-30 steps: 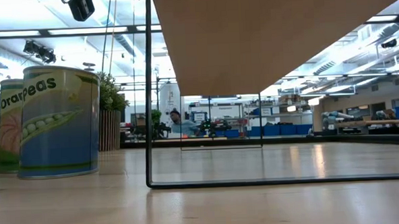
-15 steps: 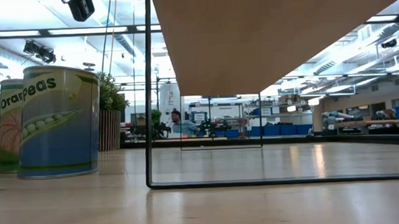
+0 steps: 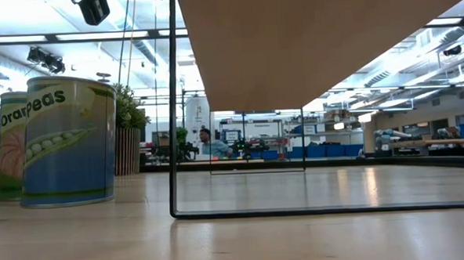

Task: Pick and place cans onto a shelf
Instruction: Put the canned mixed vegetables on the shelf

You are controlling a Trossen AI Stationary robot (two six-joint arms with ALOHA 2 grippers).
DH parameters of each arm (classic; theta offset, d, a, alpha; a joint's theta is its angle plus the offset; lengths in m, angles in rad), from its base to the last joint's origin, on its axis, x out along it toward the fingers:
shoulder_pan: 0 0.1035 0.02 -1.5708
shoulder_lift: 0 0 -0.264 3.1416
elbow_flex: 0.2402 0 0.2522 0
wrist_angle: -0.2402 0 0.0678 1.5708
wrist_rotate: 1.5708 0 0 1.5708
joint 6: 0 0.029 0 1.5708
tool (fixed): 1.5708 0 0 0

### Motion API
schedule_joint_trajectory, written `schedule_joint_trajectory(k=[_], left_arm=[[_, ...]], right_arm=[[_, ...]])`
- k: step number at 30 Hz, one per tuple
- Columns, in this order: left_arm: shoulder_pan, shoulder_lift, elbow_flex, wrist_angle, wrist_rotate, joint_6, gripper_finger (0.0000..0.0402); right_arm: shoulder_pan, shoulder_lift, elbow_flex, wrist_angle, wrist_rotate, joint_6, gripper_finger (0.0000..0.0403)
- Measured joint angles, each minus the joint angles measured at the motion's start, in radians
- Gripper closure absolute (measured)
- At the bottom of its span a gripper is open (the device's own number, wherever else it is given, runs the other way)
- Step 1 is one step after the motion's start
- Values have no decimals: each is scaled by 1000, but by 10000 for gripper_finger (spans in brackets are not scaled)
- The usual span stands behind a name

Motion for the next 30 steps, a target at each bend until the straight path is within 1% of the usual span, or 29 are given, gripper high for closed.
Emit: schedule_joint_trajectory(k=[4,7,14,18,22,30], left_arm=[[0,0,0,0,0,0,221],[0,0,0,0,0,1,221],[0,0,0,-3,1,1,221],[0,0,0,-5,1,1,221],[0,0,0,-5,1,2,221],[0,0,0,-5,1,1,221]], right_arm=[[6,-2,0,-1,-4,17,98],[7,-2,0,-1,-27,27,98],[13,-2,0,0,-19,35,98],[10,-2,0,6,11,38,98],[2,-2,0,34,0,19,98],[-3,-2,0,34,0,18,96]])
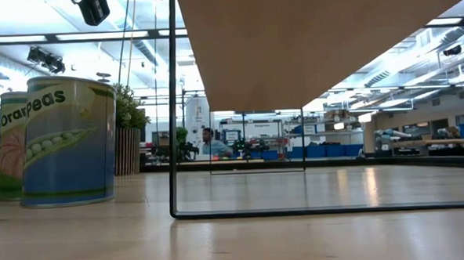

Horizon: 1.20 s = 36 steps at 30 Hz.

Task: Pick and place cans onto a shelf
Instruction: Put the canned mixed vegetables on the shelf

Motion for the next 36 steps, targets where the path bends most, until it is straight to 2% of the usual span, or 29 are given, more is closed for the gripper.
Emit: schedule_joint_trajectory(k=[15,29,36], left_arm=[[0,0,0,0,0,0,221],[0,0,0,0,0,0,221],[0,0,0,0,0,2,221]], right_arm=[[1,0,-34,51,2,9,83],[0,0,-34,99,20,6,29],[0,0,-34,98,36,-26,15]])
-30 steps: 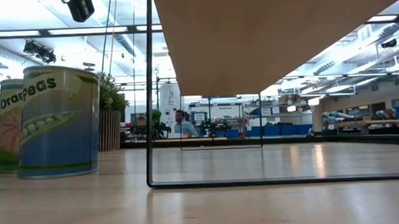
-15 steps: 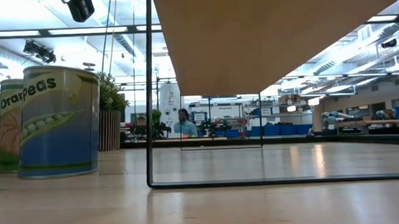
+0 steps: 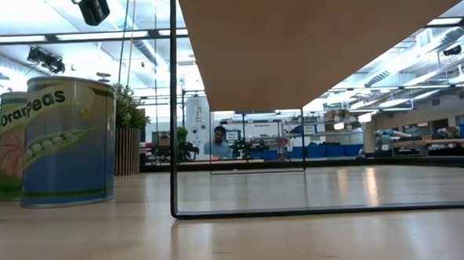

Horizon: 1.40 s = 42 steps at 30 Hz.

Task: Pick and place cans onto a shelf
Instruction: Put the canned mixed vegetables on the shelf, then put the canned oranges on the shelf

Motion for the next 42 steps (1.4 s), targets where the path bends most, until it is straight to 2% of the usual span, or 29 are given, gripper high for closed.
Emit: schedule_joint_trajectory(k=[7,14,28,42], left_arm=[[0,0,0,0,0,-1,221],[0,0,0,0,0,-2,221],[0,0,0,0,0,-3,221],[0,0,0,0,0,-2,221]], right_arm=[[2,0,0,0,-6,3,5],[15,0,0,-17,-83,31,3],[18,-3,4,-22,-79,28,3],[14,-5,190,-44,-25,49,3]])
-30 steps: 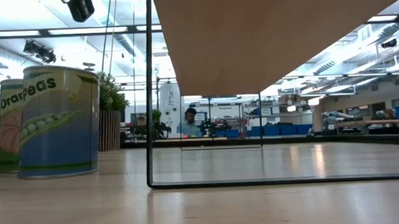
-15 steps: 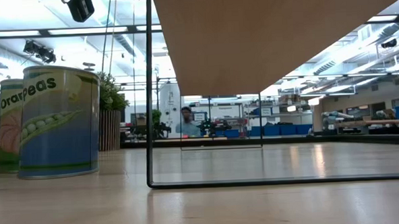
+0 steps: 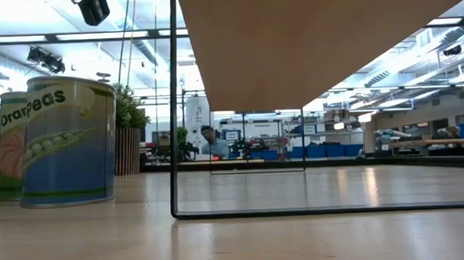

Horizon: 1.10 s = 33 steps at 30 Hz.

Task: Pick and place cans onto a shelf
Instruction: Put the canned oranges on the shelf

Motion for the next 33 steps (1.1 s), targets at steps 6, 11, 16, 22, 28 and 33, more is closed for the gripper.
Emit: schedule_joint_trajectory(k=[6,11,16,22,28,33], left_arm=[[0,0,0,0,0,53,221],[0,0,0,0,0,128,221],[0,0,0,0,6,156,221],[-15,-1,0,0,78,140,221],[-92,-1,0,-8,68,130,221],[-180,2,0,-32,23,120,221]], right_arm=[[-2,0,29,0,13,37,3],[1,0,40,8,28,78,3],[26,0,40,46,74,91,3],[61,0,40,127,147,102,3],[90,0,41,188,148,119,3],[130,0,59,232,155,159,4]])
